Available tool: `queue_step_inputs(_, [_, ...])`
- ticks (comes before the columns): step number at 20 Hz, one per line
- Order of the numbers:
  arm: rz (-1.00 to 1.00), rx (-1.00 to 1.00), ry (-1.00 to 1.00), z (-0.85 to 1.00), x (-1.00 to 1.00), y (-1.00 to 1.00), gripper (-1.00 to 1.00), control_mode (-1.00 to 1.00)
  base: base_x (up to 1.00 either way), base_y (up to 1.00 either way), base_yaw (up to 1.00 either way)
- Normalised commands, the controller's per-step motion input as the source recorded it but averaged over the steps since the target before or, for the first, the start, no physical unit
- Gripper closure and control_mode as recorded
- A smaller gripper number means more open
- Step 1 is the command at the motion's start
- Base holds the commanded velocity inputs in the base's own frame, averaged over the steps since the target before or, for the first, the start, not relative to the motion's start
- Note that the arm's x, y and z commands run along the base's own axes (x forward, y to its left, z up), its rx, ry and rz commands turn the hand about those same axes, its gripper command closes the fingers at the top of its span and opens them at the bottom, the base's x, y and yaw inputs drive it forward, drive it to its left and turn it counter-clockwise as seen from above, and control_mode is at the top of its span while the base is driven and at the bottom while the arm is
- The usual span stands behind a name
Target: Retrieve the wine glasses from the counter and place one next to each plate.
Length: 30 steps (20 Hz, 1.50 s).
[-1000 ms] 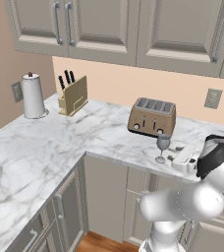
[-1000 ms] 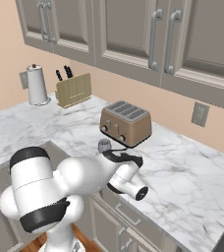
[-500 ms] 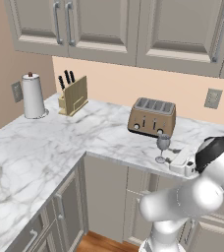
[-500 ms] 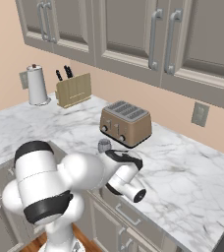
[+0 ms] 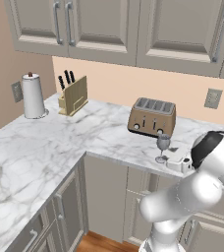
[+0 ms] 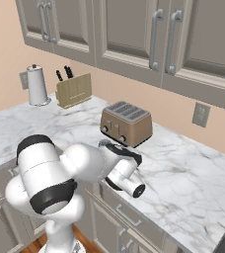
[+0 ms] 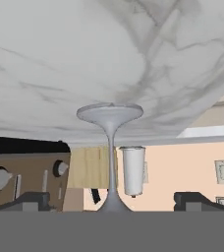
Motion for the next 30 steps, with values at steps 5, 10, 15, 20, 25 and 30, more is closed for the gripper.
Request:
queue_step_inputs(5, [0.0, 0.0, 0.08, -0.11, 0.1, 0.06, -1.0, -1.0, 0.0, 0.0, 0.0])
queue_step_inputs(10, [0.0, 0.0, 0.03, -0.01, 0.14, 0.03, -1.0, -1.0, 0.0, 0.0, 0.0])
queue_step_inputs(15, [0.0, 0.0, 0.0, 0.0, 0.06, 0.0, -1.0, -1.0, 0.0, 0.0, 0.0])
queue_step_inputs(20, [0.0, 0.0, 0.04, 0.0, -0.02, 0.05, -1.0, -1.0, 0.0, 0.0, 0.0])
queue_step_inputs(25, [0.0, 0.0, 0.15, 0.08, -0.04, 0.11, -1.0, -1.0, 0.0, 0.0, 0.0])
queue_step_inputs(30, [0.0, 0.0, 0.24, 0.15, 0.0, 0.08, -1.0, -1.0, 0.0, 0.0, 0.0])
